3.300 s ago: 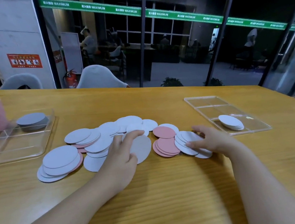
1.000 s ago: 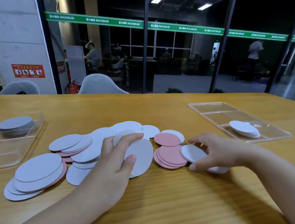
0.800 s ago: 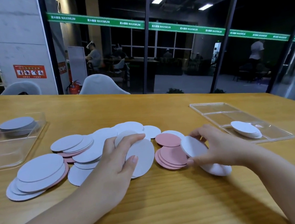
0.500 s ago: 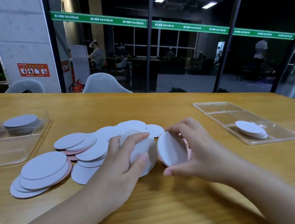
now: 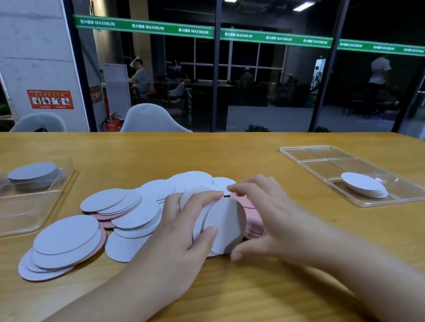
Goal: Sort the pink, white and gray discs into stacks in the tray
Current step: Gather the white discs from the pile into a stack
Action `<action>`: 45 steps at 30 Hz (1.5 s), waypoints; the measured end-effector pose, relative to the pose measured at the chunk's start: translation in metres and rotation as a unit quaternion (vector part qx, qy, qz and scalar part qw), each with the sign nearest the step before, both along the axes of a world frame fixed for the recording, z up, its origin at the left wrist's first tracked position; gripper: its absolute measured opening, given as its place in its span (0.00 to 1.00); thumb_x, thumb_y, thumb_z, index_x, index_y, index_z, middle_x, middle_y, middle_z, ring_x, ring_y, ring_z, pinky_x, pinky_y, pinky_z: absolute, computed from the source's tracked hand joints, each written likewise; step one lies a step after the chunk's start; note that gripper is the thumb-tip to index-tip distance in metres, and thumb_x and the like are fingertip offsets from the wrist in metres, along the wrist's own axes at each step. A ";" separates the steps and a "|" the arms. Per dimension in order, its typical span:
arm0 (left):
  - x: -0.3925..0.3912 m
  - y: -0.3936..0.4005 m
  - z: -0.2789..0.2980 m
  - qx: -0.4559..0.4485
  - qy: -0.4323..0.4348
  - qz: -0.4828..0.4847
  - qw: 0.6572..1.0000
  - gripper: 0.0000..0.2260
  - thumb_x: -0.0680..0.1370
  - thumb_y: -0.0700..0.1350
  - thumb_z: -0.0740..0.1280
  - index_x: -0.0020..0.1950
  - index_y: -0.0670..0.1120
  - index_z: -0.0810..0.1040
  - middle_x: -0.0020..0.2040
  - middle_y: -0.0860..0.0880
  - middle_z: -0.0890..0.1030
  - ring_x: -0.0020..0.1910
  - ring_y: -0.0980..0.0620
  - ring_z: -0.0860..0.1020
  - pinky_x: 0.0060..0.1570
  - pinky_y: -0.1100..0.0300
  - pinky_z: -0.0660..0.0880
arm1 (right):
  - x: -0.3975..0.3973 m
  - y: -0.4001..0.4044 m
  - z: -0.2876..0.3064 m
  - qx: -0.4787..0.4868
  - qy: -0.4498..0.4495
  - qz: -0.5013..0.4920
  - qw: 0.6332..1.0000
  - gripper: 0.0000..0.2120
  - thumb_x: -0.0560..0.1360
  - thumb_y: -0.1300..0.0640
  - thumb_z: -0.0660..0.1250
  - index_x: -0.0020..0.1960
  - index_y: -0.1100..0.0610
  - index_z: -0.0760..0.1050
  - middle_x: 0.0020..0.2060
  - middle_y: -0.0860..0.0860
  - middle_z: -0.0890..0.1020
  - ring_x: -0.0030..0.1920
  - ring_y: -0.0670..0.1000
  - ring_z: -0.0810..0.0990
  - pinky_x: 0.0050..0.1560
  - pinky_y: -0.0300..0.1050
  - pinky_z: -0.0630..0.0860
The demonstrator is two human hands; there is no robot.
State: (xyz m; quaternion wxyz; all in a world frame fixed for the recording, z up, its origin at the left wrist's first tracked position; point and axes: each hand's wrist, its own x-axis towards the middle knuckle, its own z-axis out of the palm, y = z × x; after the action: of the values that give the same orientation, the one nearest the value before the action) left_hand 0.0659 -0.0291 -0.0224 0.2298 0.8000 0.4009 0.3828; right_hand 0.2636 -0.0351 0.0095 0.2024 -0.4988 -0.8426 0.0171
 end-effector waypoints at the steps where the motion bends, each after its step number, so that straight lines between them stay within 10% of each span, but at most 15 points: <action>1: 0.000 0.000 0.000 -0.004 0.001 -0.002 1.000 0.20 0.79 0.51 0.59 0.59 0.76 0.59 0.57 0.66 0.60 0.47 0.56 0.75 0.48 0.70 0.68 | 0.007 0.000 0.006 -0.029 -0.009 -0.025 0.999 0.42 0.62 0.37 0.73 0.70 0.46 0.60 0.57 0.38 0.61 0.62 0.42 0.60 0.59 0.35 0.61; 16: -0.002 -0.001 0.002 -0.041 -0.015 -0.026 0.999 0.23 0.79 0.45 0.59 0.58 0.76 0.62 0.57 0.66 0.61 0.53 0.47 0.74 0.47 0.69 0.69 | 0.067 -0.010 0.036 -0.292 -0.121 -0.233 0.920 0.29 0.69 0.43 0.71 0.67 0.37 0.64 0.48 0.37 0.69 0.54 0.44 0.71 0.57 0.40 0.69; 24: -0.001 -0.001 0.003 -0.019 -0.013 -0.009 1.000 0.19 0.69 0.55 0.56 0.56 0.75 0.62 0.57 0.68 0.61 0.53 0.50 0.75 0.46 0.74 0.68 | 0.071 -0.007 0.032 -0.281 -0.095 -0.256 0.920 0.27 0.65 0.41 0.74 0.60 0.42 0.69 0.49 0.39 0.72 0.50 0.43 0.73 0.50 0.39 0.72; 27: 0.000 0.000 0.002 -0.010 -0.011 -0.007 1.000 0.19 0.69 0.57 0.57 0.56 0.76 0.61 0.58 0.67 0.60 0.51 0.62 0.73 0.46 0.80 0.66 | 0.071 -0.008 0.031 -0.260 -0.074 -0.257 0.928 0.18 0.64 0.42 0.75 0.51 0.44 0.74 0.43 0.40 0.76 0.45 0.41 0.75 0.43 0.37 0.72; 31: -0.001 0.001 0.000 -0.006 0.003 0.000 1.000 0.18 0.69 0.58 0.57 0.56 0.75 0.61 0.58 0.67 0.60 0.53 0.51 0.75 0.46 0.77 0.67 | 0.067 -0.009 0.034 -0.268 -0.065 -0.205 0.939 0.03 0.72 0.51 0.70 0.40 0.48 0.79 0.35 0.42 0.82 0.36 0.37 0.77 0.39 0.33 0.71; 35: -0.001 0.002 0.000 0.003 -0.003 -0.008 1.000 0.17 0.73 0.57 0.59 0.56 0.75 0.60 0.58 0.66 0.60 0.51 0.64 0.71 0.46 0.80 0.65 | 0.063 -0.011 0.036 -0.270 -0.045 -0.174 0.946 0.06 0.74 0.51 0.67 0.38 0.48 0.77 0.30 0.40 0.80 0.33 0.37 0.76 0.38 0.33 0.71; 45: 0.000 0.001 0.001 0.000 0.010 -0.005 1.000 0.20 0.66 0.67 0.55 0.58 0.76 0.60 0.57 0.68 0.60 0.50 0.57 0.74 0.51 0.75 0.68 | 0.020 -0.013 0.027 -0.165 0.162 -0.106 0.967 0.08 0.79 0.54 0.60 0.42 0.54 0.71 0.28 0.48 0.76 0.26 0.44 0.72 0.29 0.32 0.70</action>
State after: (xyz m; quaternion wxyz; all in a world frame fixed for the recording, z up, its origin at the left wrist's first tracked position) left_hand 0.0657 -0.0281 -0.0212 0.2283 0.8057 0.3989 0.3737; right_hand 0.2839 -0.0483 0.0367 0.2515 -0.6027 -0.7261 0.2150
